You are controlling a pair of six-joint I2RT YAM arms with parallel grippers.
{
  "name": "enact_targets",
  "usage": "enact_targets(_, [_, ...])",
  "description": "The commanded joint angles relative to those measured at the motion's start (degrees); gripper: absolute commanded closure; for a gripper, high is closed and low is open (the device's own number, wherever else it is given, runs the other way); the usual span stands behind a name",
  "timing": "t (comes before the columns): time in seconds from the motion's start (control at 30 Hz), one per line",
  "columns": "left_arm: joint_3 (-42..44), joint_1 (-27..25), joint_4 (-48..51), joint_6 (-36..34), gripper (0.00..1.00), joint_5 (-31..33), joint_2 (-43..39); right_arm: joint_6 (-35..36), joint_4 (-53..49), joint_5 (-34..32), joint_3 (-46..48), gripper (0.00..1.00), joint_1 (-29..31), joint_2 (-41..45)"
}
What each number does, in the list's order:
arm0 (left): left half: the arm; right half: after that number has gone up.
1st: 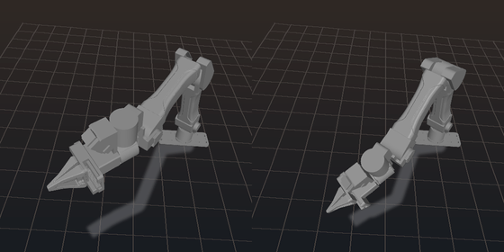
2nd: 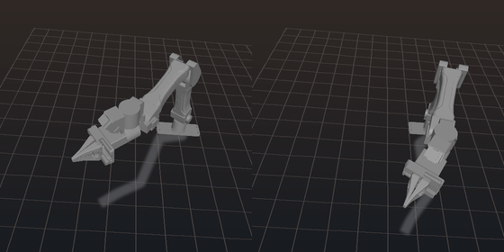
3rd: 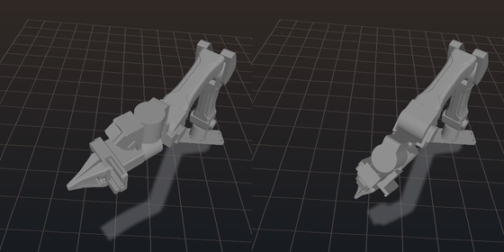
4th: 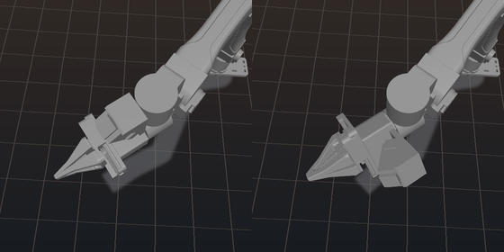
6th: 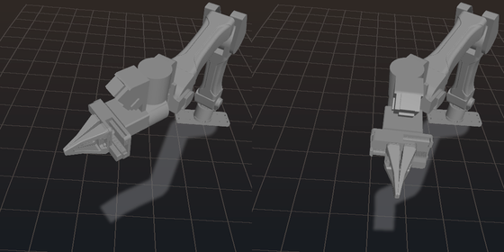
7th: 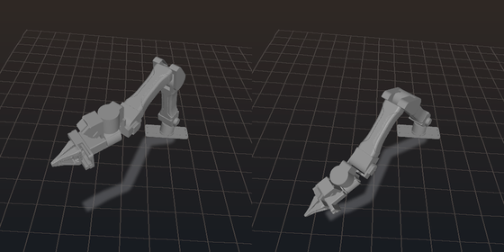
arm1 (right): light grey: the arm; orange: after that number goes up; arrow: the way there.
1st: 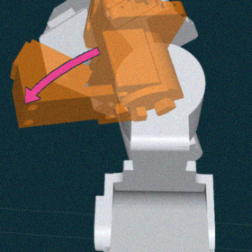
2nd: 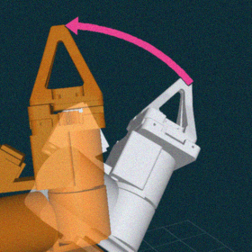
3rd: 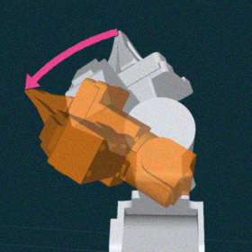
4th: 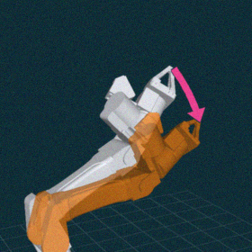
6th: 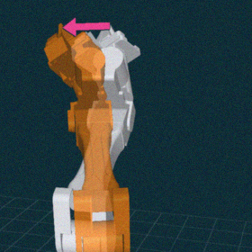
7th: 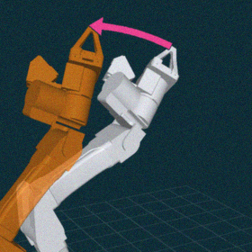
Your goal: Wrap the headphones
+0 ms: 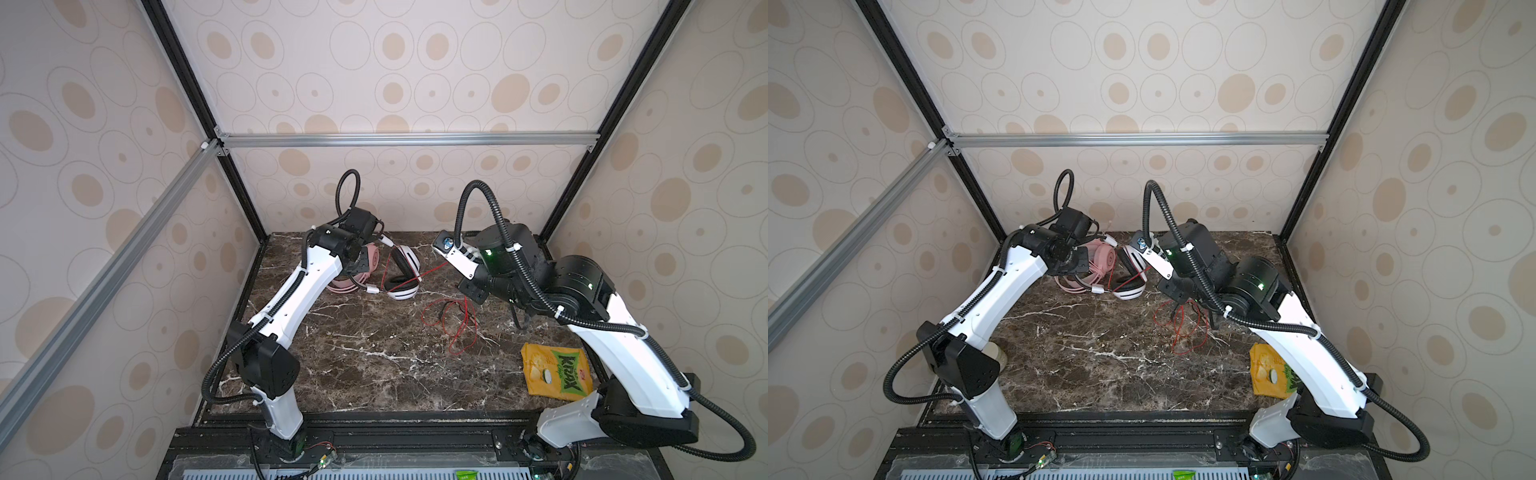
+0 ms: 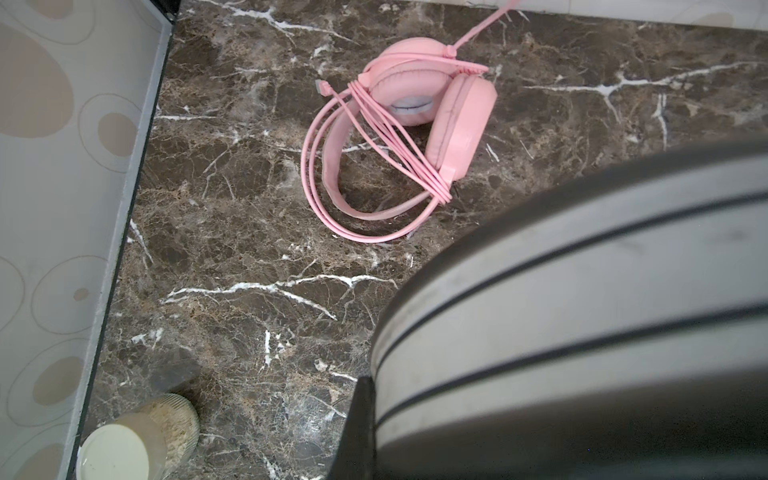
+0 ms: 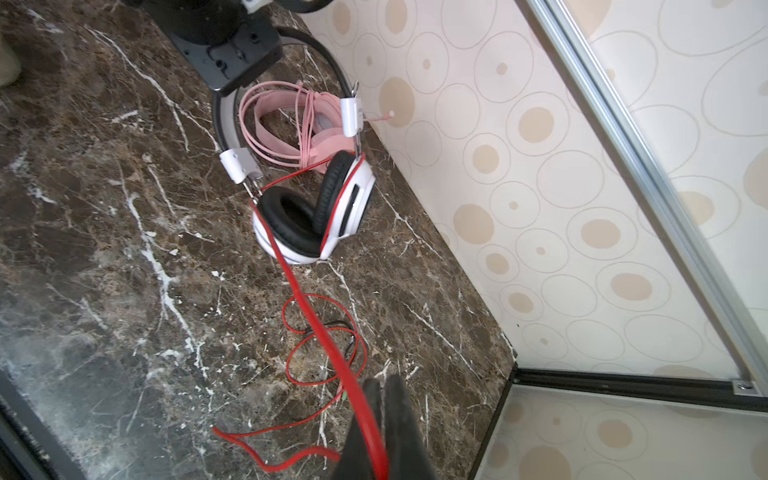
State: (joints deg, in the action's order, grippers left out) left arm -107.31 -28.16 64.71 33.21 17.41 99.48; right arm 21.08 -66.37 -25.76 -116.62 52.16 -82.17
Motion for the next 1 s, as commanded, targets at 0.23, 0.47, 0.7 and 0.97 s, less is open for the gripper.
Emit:
enact_targets(0.23, [10.17,-3.71,-14.74,-10.01,1.00,-8.56,-12.64,-0.55,4.87,10.34,0.58,1.00,-10.09,-2.08])
enact_targets(0.47, [15.47,-7.57,-17.38,-10.04,1.00,-11.23,-16.03,-3.15,6.66,20.82,-0.92,1.00,-18.71,-6.84])
enact_targets(0.7, [18.61,-9.41,-19.85,-9.38,1.00,-13.67,-17.83,-6.35,7.10,25.75,-4.69,1.00,-22.34,-11.95])
enact_targets(0.97, [18.98,-10.07,-19.75,-9.04,1.00,-13.81,-17.60,-13.51,6.15,30.30,-6.85,1.00,-29.04,-16.60])
